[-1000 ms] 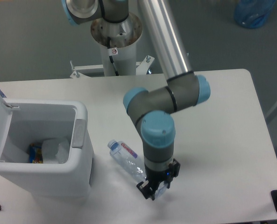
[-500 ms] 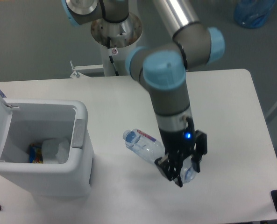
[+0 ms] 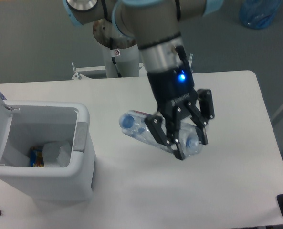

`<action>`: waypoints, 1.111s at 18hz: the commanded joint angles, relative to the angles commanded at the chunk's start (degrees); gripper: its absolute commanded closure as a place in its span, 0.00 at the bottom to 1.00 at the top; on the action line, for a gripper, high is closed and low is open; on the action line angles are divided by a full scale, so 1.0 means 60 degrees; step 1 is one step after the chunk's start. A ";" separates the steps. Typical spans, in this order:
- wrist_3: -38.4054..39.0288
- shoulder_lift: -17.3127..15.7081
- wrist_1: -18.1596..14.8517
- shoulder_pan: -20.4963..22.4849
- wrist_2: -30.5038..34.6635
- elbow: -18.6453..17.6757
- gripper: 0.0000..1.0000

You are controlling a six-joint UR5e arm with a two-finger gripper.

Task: Place the trash in the trash can
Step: 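Lift the held bottle and carry it over the trash bin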

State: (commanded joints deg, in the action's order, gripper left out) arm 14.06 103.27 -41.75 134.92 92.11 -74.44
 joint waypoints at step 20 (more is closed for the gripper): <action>-0.0088 0.0013 0.0015 -0.1978 0.0000 -0.0044 0.41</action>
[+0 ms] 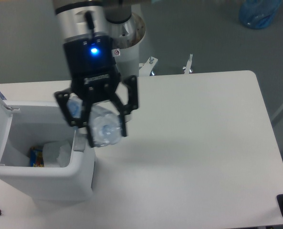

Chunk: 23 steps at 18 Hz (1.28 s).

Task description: Place the trash in the trash can

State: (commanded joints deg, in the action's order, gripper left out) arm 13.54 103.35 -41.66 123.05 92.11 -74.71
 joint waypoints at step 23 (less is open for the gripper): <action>-0.0981 0.1012 0.0015 -0.0939 0.0088 -0.0234 0.00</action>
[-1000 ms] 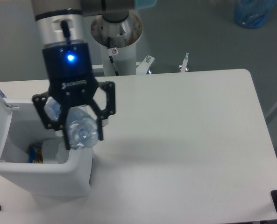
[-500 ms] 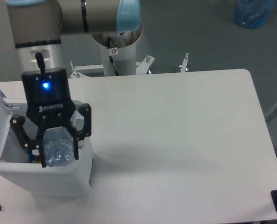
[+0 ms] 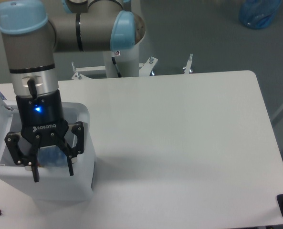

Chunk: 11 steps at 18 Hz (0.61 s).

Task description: Place the trash in the trash can

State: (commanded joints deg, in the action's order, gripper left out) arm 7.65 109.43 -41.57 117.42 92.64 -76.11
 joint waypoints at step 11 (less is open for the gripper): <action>-0.2722 -0.0645 -0.0059 0.1566 0.0408 -0.0410 0.00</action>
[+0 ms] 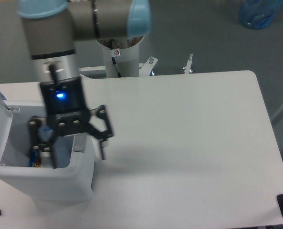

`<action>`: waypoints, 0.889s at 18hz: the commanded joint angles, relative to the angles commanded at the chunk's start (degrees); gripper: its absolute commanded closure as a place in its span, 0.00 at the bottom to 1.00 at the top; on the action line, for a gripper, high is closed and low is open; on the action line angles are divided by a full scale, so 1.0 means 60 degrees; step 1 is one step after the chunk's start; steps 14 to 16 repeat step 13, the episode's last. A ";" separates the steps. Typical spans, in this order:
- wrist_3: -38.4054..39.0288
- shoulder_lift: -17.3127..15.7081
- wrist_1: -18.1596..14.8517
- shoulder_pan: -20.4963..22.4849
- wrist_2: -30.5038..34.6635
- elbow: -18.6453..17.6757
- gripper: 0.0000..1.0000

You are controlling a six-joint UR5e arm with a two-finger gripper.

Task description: Place the trash in the trash can

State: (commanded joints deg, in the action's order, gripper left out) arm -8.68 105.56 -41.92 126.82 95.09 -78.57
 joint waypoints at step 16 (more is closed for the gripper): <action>-0.3885 -0.1480 -0.0923 0.1451 0.0266 -0.1084 0.00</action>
